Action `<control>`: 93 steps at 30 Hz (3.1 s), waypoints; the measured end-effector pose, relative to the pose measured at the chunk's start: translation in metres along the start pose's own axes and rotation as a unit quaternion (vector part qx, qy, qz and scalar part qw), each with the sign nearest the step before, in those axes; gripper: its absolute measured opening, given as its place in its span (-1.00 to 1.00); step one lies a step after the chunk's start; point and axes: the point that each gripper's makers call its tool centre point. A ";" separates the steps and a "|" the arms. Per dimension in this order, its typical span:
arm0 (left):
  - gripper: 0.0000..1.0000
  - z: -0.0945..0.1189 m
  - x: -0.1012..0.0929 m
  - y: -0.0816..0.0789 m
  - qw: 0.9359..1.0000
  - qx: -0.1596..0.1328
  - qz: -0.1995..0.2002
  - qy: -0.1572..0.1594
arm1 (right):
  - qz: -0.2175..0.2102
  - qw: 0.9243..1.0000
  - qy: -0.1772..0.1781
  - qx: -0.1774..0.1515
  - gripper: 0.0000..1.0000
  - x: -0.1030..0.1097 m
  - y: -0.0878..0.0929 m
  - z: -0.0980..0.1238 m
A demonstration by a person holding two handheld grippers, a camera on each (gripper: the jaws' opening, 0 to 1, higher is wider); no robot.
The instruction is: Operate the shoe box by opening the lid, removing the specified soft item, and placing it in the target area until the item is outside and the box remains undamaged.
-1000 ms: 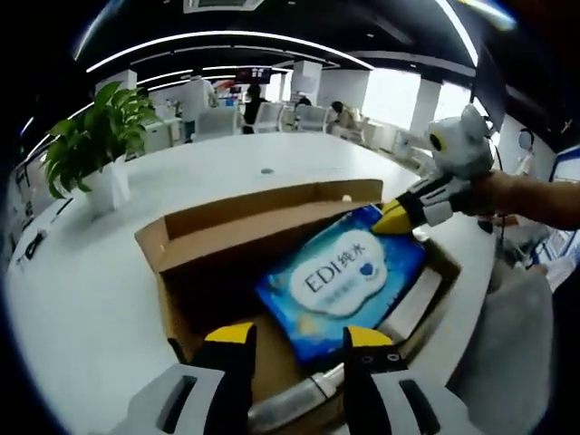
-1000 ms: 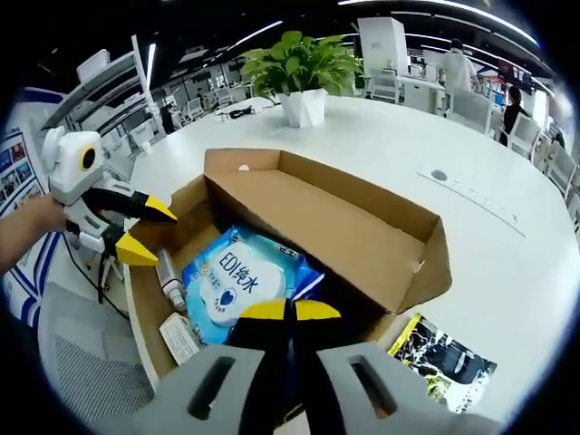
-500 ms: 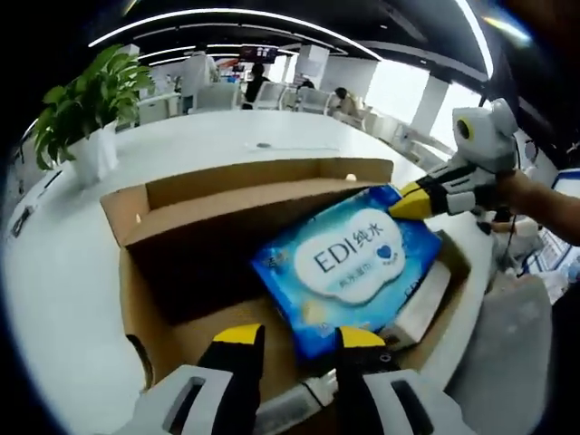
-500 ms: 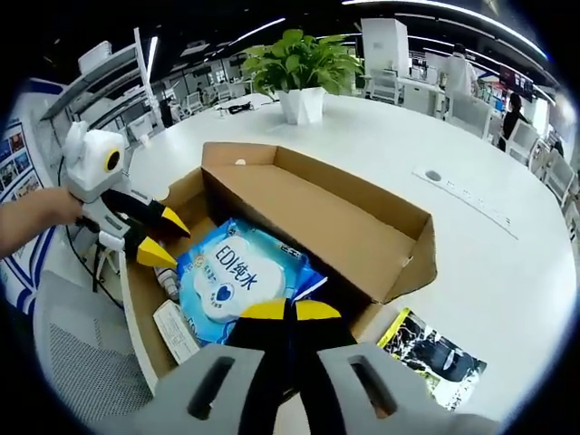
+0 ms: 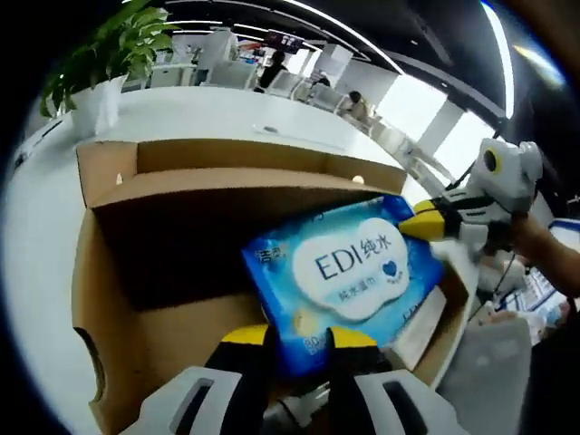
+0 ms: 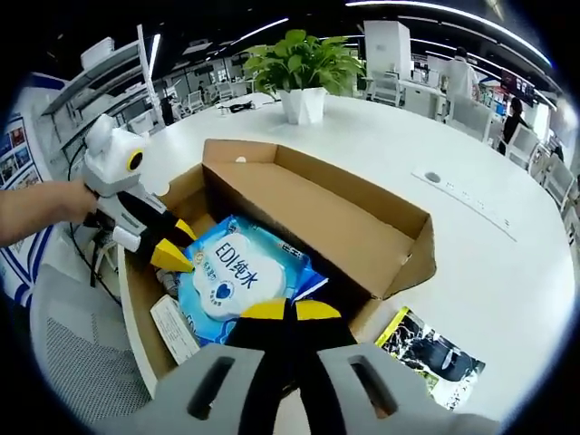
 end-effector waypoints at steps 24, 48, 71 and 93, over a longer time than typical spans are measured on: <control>-0.97 0.007 -0.007 -0.003 1.000 -0.021 -0.003 -0.012 | -0.060 0.998 0.010 -0.024 -1.00 -0.001 -0.002 0.004; -0.98 0.042 -0.033 -0.021 0.999 -0.045 -0.012 -0.014 | -0.105 0.993 0.010 -0.059 -1.00 -0.006 -0.019 0.026; -0.98 0.036 -0.080 -0.048 0.998 -0.054 -0.019 -0.003 | -0.141 0.987 0.039 -0.066 -1.00 -0.035 -0.007 0.063; -0.98 0.001 -0.133 -0.047 0.998 -0.038 -0.030 0.027 | -0.172 0.981 0.071 -0.056 -1.00 -0.069 0.025 0.106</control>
Point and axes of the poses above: the point that each gripper's makers call its tool centre point, and the gripper's own axes: z roughly backward along the fingers, x roughly to its left, y roughly out of its underside, and after that the axes turned 15 degrees about z, right-handed
